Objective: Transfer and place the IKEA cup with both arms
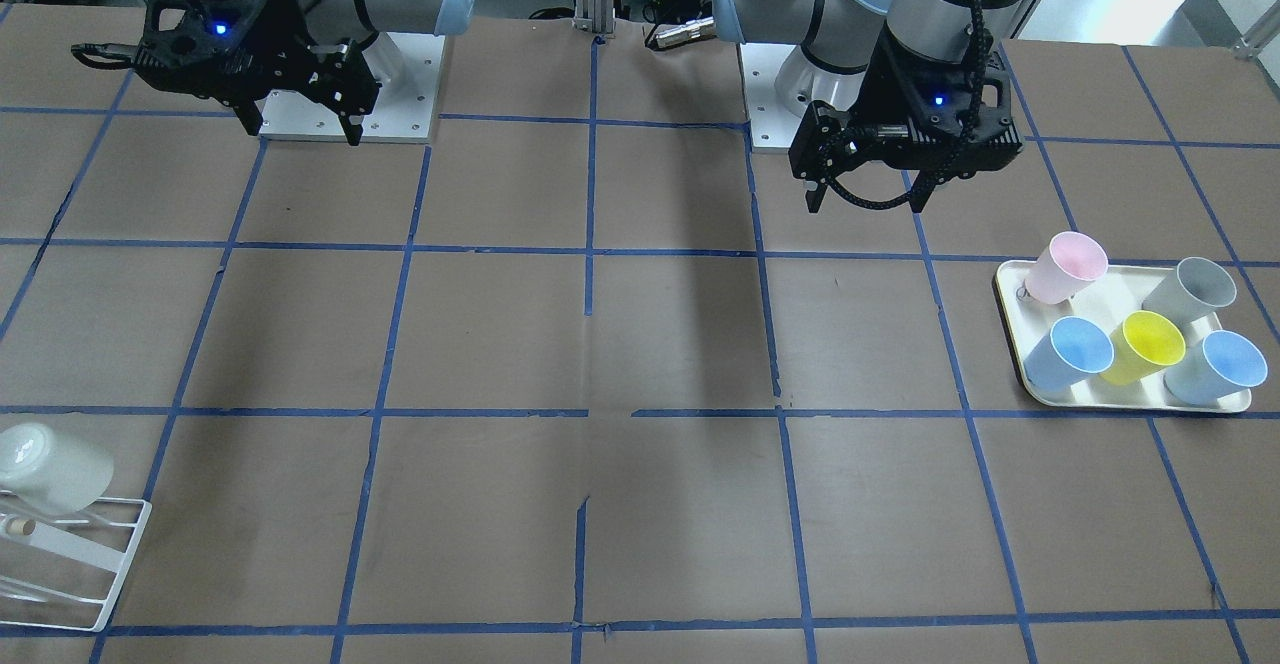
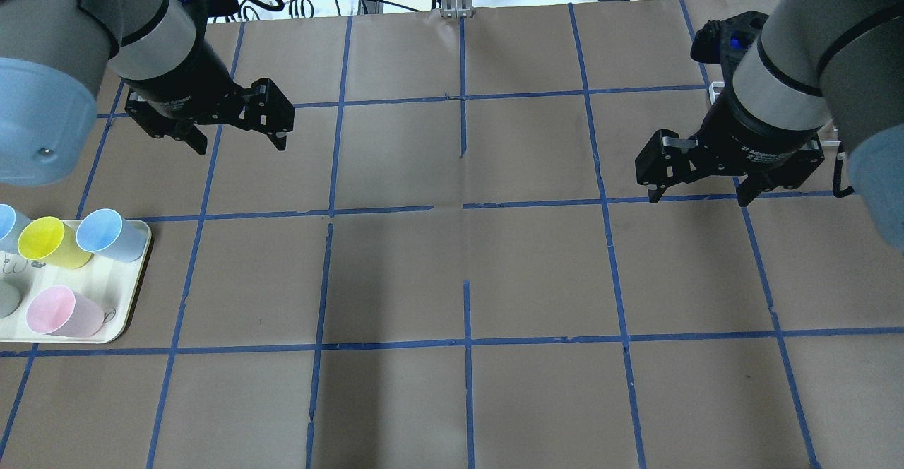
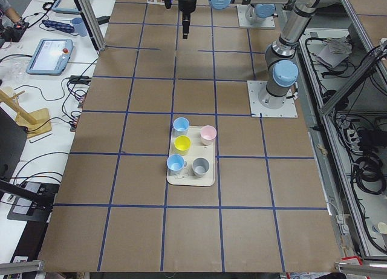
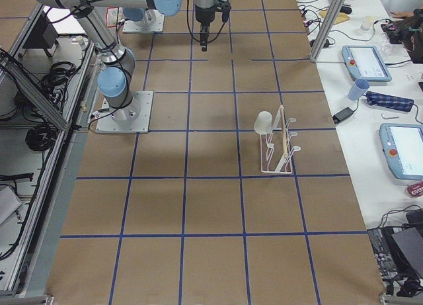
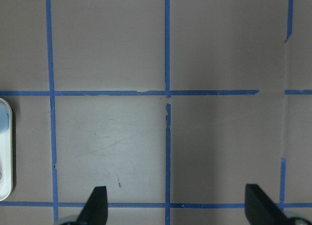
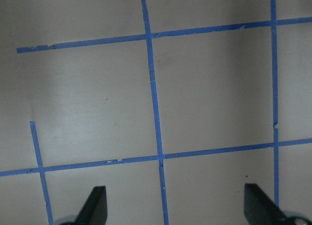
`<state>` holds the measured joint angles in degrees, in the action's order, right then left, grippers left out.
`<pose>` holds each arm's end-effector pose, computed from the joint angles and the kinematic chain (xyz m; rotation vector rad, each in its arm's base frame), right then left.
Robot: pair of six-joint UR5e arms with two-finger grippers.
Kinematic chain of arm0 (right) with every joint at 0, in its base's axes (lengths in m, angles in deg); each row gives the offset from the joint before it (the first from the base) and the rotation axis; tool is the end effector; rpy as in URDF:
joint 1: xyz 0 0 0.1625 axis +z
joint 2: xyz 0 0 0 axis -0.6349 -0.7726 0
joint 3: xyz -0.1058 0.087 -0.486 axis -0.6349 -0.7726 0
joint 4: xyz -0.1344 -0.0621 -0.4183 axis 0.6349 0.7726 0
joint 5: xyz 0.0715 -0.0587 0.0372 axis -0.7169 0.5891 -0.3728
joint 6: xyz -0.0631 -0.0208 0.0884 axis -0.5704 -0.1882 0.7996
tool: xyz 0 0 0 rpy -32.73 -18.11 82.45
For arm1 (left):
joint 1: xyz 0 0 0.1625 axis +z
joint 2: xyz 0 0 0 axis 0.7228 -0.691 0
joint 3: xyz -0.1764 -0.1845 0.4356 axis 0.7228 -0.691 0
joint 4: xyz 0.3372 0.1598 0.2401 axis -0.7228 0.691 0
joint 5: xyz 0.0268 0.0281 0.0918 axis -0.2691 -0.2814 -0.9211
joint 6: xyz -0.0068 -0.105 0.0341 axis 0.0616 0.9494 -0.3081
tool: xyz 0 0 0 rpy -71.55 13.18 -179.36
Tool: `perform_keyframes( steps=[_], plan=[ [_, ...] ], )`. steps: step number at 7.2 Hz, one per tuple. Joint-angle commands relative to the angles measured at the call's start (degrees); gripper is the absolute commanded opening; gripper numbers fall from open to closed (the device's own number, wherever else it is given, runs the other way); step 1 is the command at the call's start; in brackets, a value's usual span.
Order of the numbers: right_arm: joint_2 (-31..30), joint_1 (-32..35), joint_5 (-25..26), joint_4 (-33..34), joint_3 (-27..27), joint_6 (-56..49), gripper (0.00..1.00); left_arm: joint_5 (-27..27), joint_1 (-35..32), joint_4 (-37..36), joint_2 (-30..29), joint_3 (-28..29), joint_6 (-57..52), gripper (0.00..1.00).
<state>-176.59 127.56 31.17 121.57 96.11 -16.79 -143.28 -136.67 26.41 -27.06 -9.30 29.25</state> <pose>0.1184 -0.4194 0.5398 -0.1510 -3.1263 0.0048 -0.1347 -0.5007 0.5505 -0.0147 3.1230 -0.1181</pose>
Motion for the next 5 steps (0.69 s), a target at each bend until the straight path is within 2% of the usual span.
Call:
perform_keyframes(
  steps=[1, 5],
  plan=[
    [0.1, 0.1, -0.4, 0.0, 0.3, 0.2, 1.00, 0.0, 0.0, -0.1, 0.0, -0.1, 0.0, 1.00],
    [0.1, -0.3, -0.4, 0.0, 0.2, -0.1, 1.00, -0.1, 0.0, 0.0, -0.1, 0.3, 0.0, 1.00]
  ],
)
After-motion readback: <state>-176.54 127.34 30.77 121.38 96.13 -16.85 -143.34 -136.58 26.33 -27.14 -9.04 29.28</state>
